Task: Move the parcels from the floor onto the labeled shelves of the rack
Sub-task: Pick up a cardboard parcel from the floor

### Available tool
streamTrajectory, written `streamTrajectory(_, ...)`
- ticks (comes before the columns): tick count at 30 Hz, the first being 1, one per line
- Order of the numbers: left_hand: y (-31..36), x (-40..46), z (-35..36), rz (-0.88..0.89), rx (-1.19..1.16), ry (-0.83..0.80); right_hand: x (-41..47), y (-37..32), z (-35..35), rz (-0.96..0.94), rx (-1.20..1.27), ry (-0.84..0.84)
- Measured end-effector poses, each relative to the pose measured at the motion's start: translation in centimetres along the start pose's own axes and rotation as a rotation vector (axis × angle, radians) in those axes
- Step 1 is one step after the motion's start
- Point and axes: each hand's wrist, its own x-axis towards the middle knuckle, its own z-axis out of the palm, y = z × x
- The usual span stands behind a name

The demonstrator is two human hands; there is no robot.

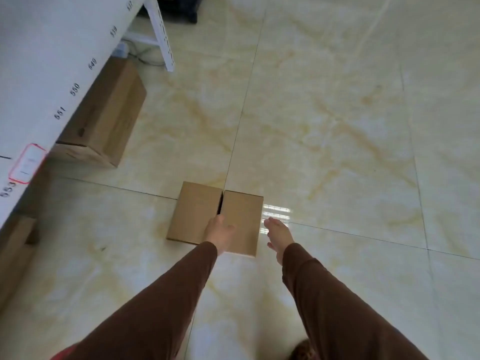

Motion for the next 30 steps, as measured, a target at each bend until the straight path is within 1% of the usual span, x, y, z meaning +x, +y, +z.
streamTrajectory(2,-0.7,1.5,0.9,-0.023,0.018,0.06,1.7,0.8,0.7,0.009,0.013,0.003)
streamTrajectory(5,-1.6,3.6,2.1,-0.057,0.02,0.129,4.1,1.9,1.5,0.045,0.006,-0.04)
streamTrajectory(9,-1.6,4.7,3.2,-0.058,-0.012,0.192,4.6,2.2,2.0,0.054,0.025,-0.092)
streamTrajectory(15,-2.3,5.6,3.2,-0.099,-0.047,0.182,4.4,2.3,1.9,0.056,0.07,-0.135)
streamTrajectory(17,-1.4,4.4,2.7,-0.067,-0.1,0.179,3.2,1.3,1.2,0.05,0.075,-0.123)
streamTrajectory(20,1.1,1.7,1.3,-0.023,-0.253,0.165,0.4,-1.2,-0.3,0.004,0.096,-0.125)
streamTrajectory(23,3.9,-0.4,-0.4,0.013,-0.336,0.148,-3.8,-4.5,-2.6,-0.082,0.13,-0.085)
streamTrajectory(25,5.9,-1.5,-1.4,0.031,-0.384,0.113,-8.1,-7.5,-4.7,-0.146,0.159,-0.054)
streamTrajectory(27,10.5,-6.3,-3.2,0.059,-0.431,0.094,-13.3,-10.8,-7.0,-0.215,0.197,-0.034)
streamTrajectory(30,21.1,-18.6,-6.8,0.142,-0.46,0.082,-21.5,-16.2,-11.0,-0.303,0.254,-0.009)
